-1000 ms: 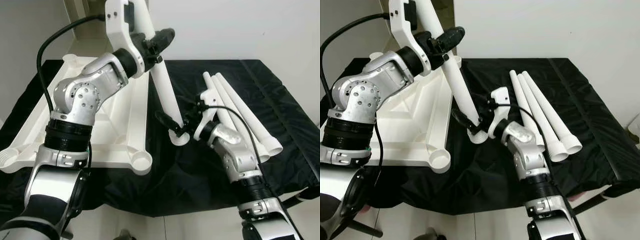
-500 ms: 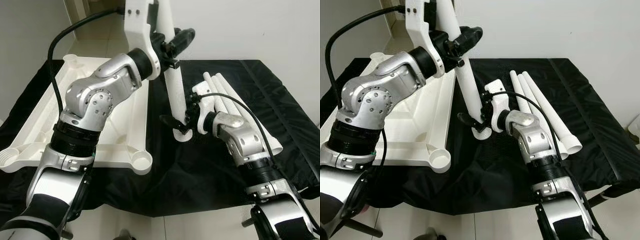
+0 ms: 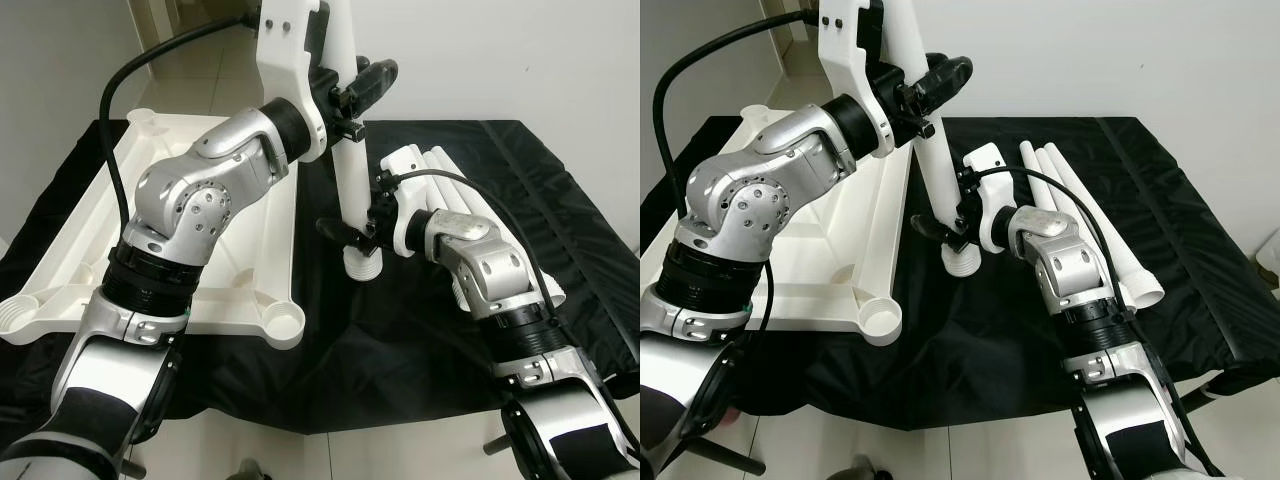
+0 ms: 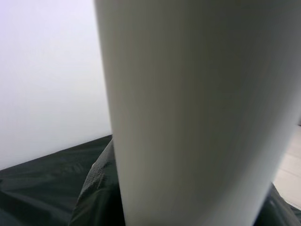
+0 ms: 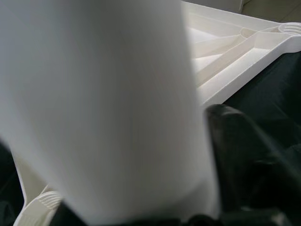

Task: Building children table

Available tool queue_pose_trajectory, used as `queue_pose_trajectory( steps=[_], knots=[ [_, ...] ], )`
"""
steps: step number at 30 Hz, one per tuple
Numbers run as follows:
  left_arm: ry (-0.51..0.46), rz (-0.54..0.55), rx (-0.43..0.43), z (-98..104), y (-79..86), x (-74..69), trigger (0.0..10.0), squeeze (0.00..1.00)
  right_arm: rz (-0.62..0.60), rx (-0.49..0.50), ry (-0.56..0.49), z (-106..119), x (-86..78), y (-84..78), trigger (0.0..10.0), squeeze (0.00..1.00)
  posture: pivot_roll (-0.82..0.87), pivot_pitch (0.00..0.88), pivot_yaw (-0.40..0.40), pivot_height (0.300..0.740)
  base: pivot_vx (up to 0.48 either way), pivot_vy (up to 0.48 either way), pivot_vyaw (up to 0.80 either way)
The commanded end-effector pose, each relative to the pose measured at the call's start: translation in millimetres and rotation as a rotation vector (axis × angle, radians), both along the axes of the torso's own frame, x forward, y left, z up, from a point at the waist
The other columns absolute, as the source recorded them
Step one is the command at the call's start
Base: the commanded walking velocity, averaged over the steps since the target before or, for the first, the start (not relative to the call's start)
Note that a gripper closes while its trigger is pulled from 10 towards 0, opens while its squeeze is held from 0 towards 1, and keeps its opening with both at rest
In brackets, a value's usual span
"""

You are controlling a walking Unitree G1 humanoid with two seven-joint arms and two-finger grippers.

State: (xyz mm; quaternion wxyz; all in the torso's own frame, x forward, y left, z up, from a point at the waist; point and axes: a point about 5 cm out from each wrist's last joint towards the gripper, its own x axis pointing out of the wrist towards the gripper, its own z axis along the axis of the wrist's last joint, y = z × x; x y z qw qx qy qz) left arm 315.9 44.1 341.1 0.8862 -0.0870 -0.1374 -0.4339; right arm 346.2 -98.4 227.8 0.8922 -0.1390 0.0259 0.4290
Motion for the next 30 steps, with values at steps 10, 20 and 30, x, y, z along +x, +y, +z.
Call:
queue_pose_trajectory(
  steps=[10,20,30],
  knots=[
    [-0.160,-0.303,0.064,6,-9.7,-18.5,10.0,0.00,-0.005,-0.012,0.018,2,0.5,1.0,0.0,0.00,-0.05,0.000,0.020,0.740,0.000,0.000,0.00],
    [-0.072,-0.268,0.005,4,-3.8,-11.0,10.0,1.00,-0.115,0.107,0.006,7,9.6,2.3,4.5,0.00,-0.04,0.000,0.021,0.740,0.000,0.000,0.00],
    [-0.019,-0.207,-0.039,-2,12.9,-6.2,10.0,0.00,-0.241,0.201,-0.039,16,19.4,-6.9,10.0,0.00,-0.03,0.000,0.020,0.740,0.000,0.000,0.00]
  ],
)
